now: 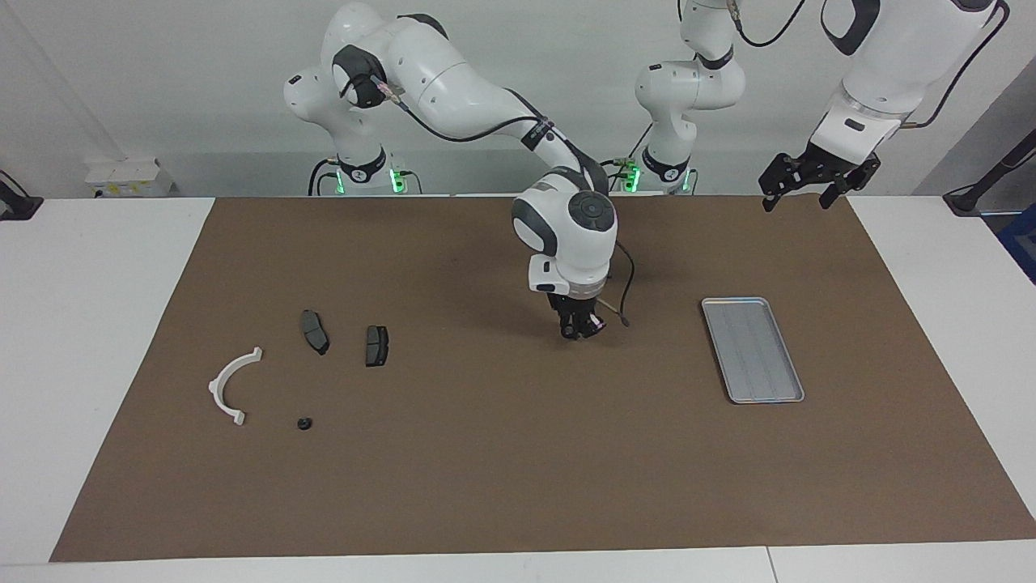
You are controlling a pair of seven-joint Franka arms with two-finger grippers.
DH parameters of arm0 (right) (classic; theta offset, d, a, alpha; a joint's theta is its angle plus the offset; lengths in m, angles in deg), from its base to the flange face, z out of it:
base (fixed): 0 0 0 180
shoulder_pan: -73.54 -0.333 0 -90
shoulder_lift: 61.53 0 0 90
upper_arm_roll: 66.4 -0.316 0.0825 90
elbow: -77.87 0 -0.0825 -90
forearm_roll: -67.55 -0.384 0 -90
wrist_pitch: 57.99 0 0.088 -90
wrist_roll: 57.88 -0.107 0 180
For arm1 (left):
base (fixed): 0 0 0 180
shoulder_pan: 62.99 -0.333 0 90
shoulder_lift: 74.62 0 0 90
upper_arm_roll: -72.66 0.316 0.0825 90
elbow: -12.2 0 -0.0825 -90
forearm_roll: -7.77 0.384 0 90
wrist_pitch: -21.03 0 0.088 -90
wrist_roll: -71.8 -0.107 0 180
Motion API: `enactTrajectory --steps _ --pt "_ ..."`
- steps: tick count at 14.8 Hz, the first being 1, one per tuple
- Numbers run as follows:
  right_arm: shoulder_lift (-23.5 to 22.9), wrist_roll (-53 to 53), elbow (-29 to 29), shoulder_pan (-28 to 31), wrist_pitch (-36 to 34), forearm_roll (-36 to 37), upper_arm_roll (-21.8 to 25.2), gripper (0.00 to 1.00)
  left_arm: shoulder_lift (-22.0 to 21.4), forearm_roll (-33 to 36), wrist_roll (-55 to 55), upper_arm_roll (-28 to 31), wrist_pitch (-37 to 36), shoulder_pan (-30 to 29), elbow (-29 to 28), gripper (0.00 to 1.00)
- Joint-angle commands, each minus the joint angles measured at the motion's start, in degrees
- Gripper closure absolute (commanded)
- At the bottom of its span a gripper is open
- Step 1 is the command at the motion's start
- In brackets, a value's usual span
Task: Pick bearing gear from pile to tray
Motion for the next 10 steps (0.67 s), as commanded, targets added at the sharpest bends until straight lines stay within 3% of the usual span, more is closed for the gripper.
enactTrajectory --steps 1,2,3,5,7,10 --pt "1.63 -0.93 2.59 0.32 1.49 1.14 -0.24 0.94 -1.79 -0.64 0.24 0.61 2.45 0.95 -2.02 0.00" --pt "1.54 -0.93 2.50 0.32 1.40 1.14 -0.24 0.50 -1.79 -0.56 0.16 0.52 2.28 0.95 -2.02 0.00" --pt "1.54 -0.93 2.06 0.32 0.70 1.14 -0.24 0.01 -1.97 -0.64 0.42 0.52 2.19 0.78 -2.02 0.00" --pt "1.89 -0.58 1.36 1.01 -3.67 2.19 0.11 0.00 -2.05 -0.64 2.78 0.52 2.63 1.04 -2.28 0.00" --pt "2.59 3.35 -5.11 4.51 -12.44 2.20 0.29 0.00 -2.32 -0.64 3.58 0.43 3.50 1.91 -3.07 0.00" --pt "7.58 23.60 -8.49 15.14 -21.00 0.18 -0.24 0.00 -2.41 -0.64 4.89 0.43 8.07 5.06 -5.26 0.00"
